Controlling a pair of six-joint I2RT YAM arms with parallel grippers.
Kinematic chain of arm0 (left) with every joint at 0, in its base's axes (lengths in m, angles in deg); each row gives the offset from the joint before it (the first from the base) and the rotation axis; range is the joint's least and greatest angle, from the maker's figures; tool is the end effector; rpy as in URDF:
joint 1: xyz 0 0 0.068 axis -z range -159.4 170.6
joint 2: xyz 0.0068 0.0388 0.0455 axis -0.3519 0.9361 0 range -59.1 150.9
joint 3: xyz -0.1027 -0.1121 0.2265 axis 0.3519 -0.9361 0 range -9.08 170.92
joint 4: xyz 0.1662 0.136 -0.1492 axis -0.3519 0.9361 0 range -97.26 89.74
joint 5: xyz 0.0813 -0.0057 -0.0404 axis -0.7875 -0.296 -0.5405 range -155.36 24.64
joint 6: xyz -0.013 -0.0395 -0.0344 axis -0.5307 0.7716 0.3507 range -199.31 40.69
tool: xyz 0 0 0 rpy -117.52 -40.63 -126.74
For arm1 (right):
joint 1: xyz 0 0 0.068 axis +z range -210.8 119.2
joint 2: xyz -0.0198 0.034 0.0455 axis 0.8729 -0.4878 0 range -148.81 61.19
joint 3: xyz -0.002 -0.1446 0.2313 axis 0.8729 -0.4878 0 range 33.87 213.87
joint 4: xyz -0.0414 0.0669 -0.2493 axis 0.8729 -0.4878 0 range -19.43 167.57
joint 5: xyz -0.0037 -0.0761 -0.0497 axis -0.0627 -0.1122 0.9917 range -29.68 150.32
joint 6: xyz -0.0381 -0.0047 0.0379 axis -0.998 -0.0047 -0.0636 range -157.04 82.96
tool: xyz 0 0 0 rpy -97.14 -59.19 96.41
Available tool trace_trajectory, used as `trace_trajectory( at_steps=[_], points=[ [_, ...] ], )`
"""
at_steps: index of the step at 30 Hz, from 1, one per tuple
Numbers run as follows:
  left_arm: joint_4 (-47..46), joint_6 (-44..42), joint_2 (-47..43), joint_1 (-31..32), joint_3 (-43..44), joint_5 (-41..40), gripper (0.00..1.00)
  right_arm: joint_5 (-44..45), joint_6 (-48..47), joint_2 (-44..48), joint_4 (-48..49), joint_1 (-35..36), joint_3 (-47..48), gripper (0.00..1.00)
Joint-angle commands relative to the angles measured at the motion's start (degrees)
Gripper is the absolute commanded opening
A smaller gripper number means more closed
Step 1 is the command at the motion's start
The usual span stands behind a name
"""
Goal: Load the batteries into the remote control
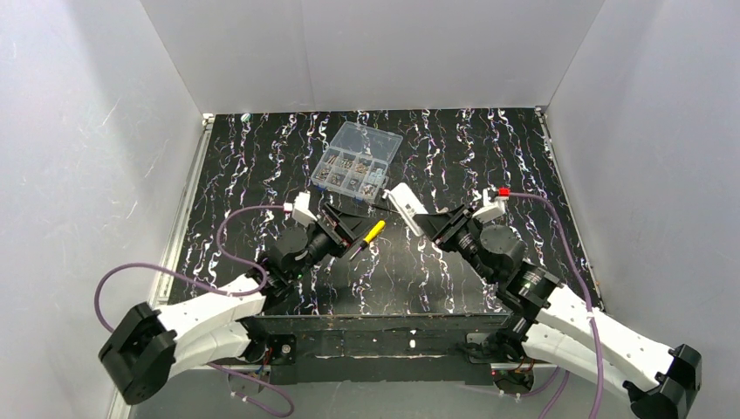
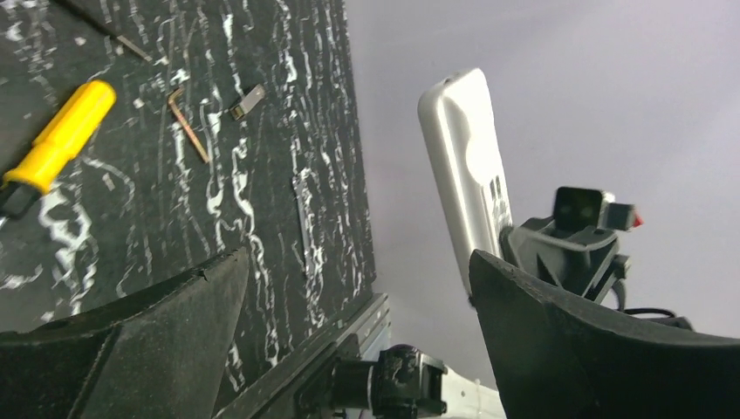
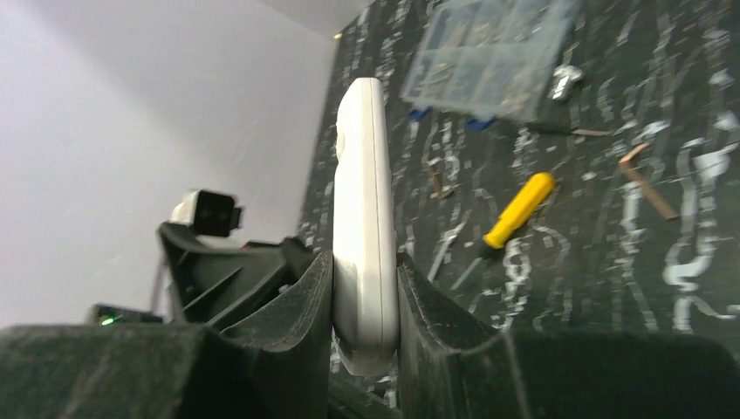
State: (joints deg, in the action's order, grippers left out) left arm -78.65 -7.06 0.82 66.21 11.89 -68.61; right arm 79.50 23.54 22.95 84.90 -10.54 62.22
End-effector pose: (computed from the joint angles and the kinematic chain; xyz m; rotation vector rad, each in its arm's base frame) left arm 0.1473 -0.1476 0.2933 -0.3317 1.1367 -1.8266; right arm 0.1189 0.1247 0.2892 0.4349 1.7016 1.1993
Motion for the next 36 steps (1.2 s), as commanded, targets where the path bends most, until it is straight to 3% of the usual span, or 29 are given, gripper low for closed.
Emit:
trace_trajectory(
  at_steps=[1, 8, 12, 16, 22, 29, 36],
  points=[
    [20.32, -4.86, -10.73, 0.23, 0.27, -1.01, 0.98, 10.01, -12.34, -0.85, -14.28, -0.6, 8.69, 0.01],
    [64.16, -22.67, -17.66, 0.11, 14.88, 3.04, 0.98, 15.94, -29.32, -8.39, -29.27, -1.13, 19.97, 0.01],
    [76.55, -28.38, -17.3, 0.14, 20.19, 2.03, 0.98, 17.47, -36.57, -14.28, -38.33, -1.15, 26.78, 0.01],
    [85.25, -28.75, -16.8, 0.11, 23.29, -2.94, 0.98, 18.83, -41.44, -23.19, -50.5, -1.15, 34.53, 0.01],
    [91.34, -30.37, -14.55, 0.05, 27.23, -4.1, 0.98, 15.61, -44.62, -36.79, -60.59, -1.06, 42.17, 0.01],
    [93.9, -30.83, -14.11, 0.02, 28.3, -3.85, 0.98, 19.29, -53.79, -45.99, -55.74, -0.95, 48.06, 0.01],
    [95.81, -31.18, -15.26, 0.06, 28.42, -5.01, 0.98, 21.25, -58.98, -57.88, -59.24, 0.25, 55.3, 0.01]
  ],
)
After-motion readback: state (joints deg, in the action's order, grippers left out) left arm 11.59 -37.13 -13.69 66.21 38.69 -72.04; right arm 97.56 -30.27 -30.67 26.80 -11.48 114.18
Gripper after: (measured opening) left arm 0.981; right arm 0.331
